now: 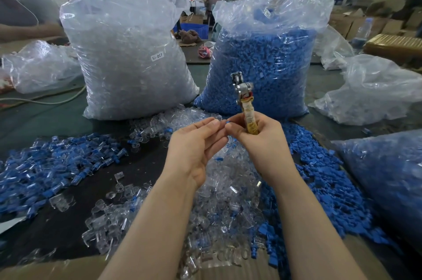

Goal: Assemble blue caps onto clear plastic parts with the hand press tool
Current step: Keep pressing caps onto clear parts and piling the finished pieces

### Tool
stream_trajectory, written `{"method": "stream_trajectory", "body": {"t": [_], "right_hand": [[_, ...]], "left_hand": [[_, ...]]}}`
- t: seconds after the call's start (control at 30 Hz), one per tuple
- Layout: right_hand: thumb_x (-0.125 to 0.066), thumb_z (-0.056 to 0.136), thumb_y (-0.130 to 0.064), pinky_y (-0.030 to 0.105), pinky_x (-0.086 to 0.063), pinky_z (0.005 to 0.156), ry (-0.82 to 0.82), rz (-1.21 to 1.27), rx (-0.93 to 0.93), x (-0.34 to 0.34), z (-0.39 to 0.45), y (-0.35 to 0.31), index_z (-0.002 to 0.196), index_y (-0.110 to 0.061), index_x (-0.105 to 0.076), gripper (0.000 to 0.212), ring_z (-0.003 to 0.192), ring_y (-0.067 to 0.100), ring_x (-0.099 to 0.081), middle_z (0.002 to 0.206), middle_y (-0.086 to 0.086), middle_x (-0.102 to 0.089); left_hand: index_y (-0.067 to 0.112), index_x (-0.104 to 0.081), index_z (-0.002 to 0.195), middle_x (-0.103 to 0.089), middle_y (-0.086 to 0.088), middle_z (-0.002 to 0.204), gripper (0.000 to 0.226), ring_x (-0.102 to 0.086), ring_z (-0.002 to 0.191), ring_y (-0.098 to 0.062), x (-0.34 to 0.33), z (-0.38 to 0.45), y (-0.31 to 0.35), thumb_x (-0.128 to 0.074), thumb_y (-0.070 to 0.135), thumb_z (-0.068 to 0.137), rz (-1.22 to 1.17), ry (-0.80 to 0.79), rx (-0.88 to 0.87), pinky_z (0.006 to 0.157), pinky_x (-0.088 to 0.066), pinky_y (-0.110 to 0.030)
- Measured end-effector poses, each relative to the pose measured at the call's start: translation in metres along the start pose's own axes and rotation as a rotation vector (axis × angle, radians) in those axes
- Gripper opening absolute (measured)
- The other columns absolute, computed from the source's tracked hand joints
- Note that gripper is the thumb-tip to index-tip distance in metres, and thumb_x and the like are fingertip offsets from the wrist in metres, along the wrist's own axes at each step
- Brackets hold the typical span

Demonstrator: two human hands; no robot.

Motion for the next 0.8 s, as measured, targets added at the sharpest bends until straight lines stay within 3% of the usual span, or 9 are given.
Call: {"method": "stream_trajectory", "body": {"t": [0.13,0.3,0.43,0.67,0.8], "right_hand": [[-0.076,0.084,-0.017,0.029,-0.057,0.077,0.064,-0.010,0.014,0.0003,-0.0004,0.0005,0.084,-0.020,-0.069,0.008,0.080,0.016,-0.069,0.079,0.000,-0.072],[-0.072,0.087,-0.013,0.021,-0.056,0.071,0.028,-0.015,0.065,0.0003,-0.0019,-0.0028,0.086,-0.023,-0.070,0.011,0.077,0.012,-0.068,0.081,-0.004,-0.072],[-0.065,0.092,-0.009,0.038,-0.053,0.071,0.016,-0.059,0.106,-0.0027,-0.0036,-0.0042,0.087,-0.031,-0.070,0.024,0.080,0.030,-0.063,0.084,-0.002,-0.071],[-0.070,0.087,-0.011,0.011,-0.043,0.059,0.151,-0.188,0.193,-0.0027,-0.0029,-0.0077,0.079,-0.032,-0.058,0.025,0.062,0.000,-0.056,0.070,-0.023,-0.062],[-0.070,0.086,-0.009,0.008,-0.040,0.056,0.163,-0.209,0.210,-0.0031,-0.0054,-0.0095,0.080,-0.028,-0.058,0.023,0.060,-0.004,-0.054,0.069,-0.026,-0.060]], "left_hand": [[0.003,-0.064,0.097,-0.076,-0.009,0.079,0.006,-0.075,0.073,-0.015,0.0001,-0.0004,-0.0012,-0.064,0.002,0.091,0.091,0.005,-0.041,0.061,-0.059,-0.020],[0.006,-0.070,0.090,-0.076,-0.008,0.075,0.002,-0.074,0.070,-0.014,0.0018,-0.0017,0.0001,-0.070,0.006,0.088,0.291,0.076,-0.195,0.061,-0.058,-0.020],[0.007,-0.073,0.086,-0.075,-0.007,0.072,0.002,-0.074,0.069,-0.014,0.0033,-0.0040,0.0022,-0.074,0.007,0.085,0.373,0.141,-0.303,0.060,-0.057,-0.020],[0.018,-0.076,0.081,-0.074,0.000,0.069,0.009,-0.073,0.069,-0.013,0.0016,-0.0046,0.0028,-0.076,0.009,0.082,0.534,0.175,-0.420,0.070,-0.061,-0.032],[0.027,-0.075,0.077,-0.074,0.005,0.068,0.015,-0.073,0.069,-0.012,0.0005,-0.0062,0.0020,-0.077,0.012,0.080,0.621,0.192,-0.491,0.073,-0.061,-0.041]]}}
Point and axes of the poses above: each hand's wrist, its own z-axis towards the middle knuckle, its own x-axis out of the back of the hand, y = z × x, the point moved 3 cm from there along z, towards the middle knuckle
